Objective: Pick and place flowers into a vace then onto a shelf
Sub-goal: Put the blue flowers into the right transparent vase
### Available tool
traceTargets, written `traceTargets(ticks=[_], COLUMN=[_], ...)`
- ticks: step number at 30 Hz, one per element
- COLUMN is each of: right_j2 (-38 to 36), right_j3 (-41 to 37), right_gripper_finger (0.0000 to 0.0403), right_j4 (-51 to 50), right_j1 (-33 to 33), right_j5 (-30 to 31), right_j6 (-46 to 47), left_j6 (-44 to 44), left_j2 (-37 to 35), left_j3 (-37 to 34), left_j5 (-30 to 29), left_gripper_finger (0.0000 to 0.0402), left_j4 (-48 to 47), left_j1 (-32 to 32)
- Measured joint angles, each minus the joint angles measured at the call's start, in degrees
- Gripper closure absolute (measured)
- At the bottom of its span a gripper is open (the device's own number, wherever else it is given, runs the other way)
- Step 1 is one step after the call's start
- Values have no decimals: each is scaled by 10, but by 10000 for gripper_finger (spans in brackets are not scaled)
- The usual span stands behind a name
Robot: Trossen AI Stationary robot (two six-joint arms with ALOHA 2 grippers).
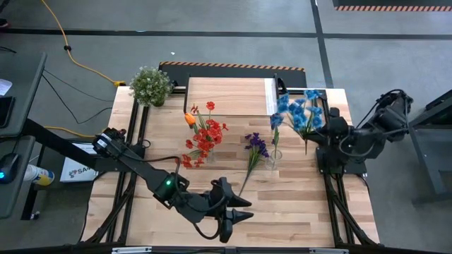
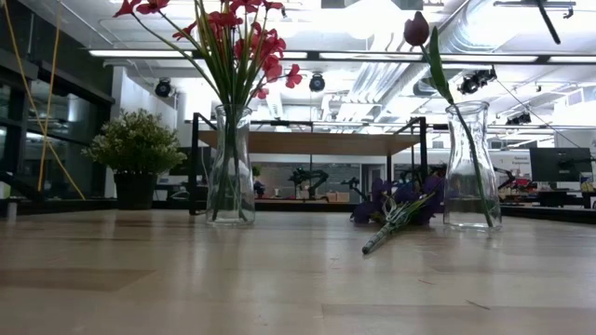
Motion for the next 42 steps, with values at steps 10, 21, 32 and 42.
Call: traceTargets(ticks=[10, 21, 32, 42], right_j2=[-10, -42, -126, -214], right_j3=[0, 0, 0, 0], right_gripper_finger=[403, 403, 403, 403], right_j4=[-119, -136, -188, -199], right_j1=[39, 39, 7, -3], right_j5=[112, 185, 181, 159], right_j6=[128, 133, 154, 144], left_j6=[0, -19, -19, -28], left_j2=[0, 0, 0, 0], left_j3=[0, 0, 0, 0], left_j5=[2, 0, -20, -23], left_gripper_finger=[206, 206, 206, 206], left_j4=[-4, -13, -19, -19], left_j1=[0, -8, -18, -18])
